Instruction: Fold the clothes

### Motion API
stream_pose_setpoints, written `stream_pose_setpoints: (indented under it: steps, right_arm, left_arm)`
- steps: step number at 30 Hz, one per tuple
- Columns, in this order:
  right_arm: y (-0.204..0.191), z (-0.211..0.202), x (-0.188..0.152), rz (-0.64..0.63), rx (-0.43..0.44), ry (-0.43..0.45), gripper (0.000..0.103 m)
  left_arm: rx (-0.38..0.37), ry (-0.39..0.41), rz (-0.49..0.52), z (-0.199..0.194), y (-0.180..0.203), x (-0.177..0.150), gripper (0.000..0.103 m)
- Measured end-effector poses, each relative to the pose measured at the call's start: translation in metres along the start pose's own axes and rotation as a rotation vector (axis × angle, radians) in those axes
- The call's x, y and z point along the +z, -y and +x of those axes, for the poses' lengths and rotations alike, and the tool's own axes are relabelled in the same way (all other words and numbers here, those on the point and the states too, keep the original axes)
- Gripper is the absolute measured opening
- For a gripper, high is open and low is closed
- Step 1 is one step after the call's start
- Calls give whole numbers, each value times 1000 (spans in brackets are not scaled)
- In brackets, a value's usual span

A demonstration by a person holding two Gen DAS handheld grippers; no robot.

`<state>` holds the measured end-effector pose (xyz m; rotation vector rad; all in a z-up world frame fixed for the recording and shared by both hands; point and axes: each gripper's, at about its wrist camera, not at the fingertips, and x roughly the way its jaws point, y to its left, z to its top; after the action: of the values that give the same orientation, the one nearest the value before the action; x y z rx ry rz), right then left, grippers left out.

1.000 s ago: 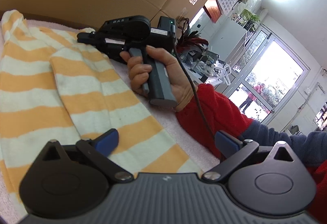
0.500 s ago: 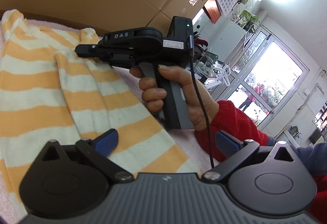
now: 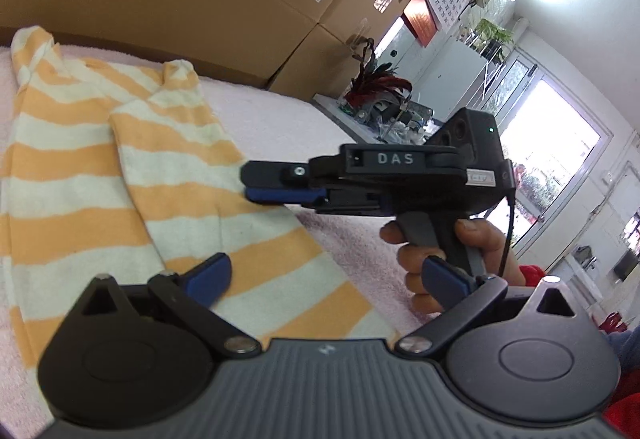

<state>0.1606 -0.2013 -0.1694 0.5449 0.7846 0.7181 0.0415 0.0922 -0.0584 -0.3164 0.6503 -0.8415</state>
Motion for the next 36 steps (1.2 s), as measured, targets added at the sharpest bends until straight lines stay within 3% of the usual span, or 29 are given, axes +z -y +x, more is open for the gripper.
stream_pose_setpoints:
  steps: [2,4,7,9,10,11,13,14,16,19,21,24,26,27,28,30,33,36]
  right_arm:
    - [5,-23,-9,45,7,45,33]
    - [-2,-41,-24,23,101,51,34]
    - [-10,-61,-54,31,224,-29,34]
    - [-7,-61,-69,37,186,-69,34]
    - [-3,-67,-75,37,152,-52,20]
    - [1,-73,-80,40,139,-18,17]
    - [5,-85,-86,61,141,31,20]
    - [4,-90,-90,66,145,47,29]
    - [-8,-95,-101,12,203,15,36]
    - [-20,-95,-121,-64,240,-40,35]
    - [-13,-100,-131,-72,259,0,33]
    - [5,-104,-137,22,284,3,25]
    - [7,-105,-143,8,248,-14,25]
    - [5,-104,-147,-33,150,-18,27]
    - [2,-102,-151,-85,25,-19,40]
    - [-2,-97,-161,-176,-166,-15,41]
    - [-6,-103,-170,-182,-68,-12,40]
    - [-27,-116,-180,-297,-45,13,41]
  left_arm:
    - [20,10,42,-7,16,-7,97]
    - [-36,35,60,-19,33,-21,97]
    - [-105,52,93,-33,57,-46,98]
    - [-107,30,107,-34,67,-63,98]
    - [-102,20,107,-33,68,-71,98]
    - [-93,29,115,-32,69,-78,98]
    - [-76,45,134,-32,73,-91,100]
    - [-71,51,142,-34,76,-95,101]
    - [-75,48,147,-37,81,-100,101]
    - [-78,29,160,-41,85,-106,102]
    - [-72,19,179,-41,88,-113,102]
    - [-52,-1,203,-36,93,-124,101]
    - [-33,12,218,-33,93,-131,101]
    - [-24,23,229,-32,94,-135,101]
    - [-15,27,231,-31,95,-138,101]
    - [1,9,210,-30,97,-142,101]
    - [4,-17,196,-37,107,-150,99]
    - [41,22,216,-64,113,-163,101]
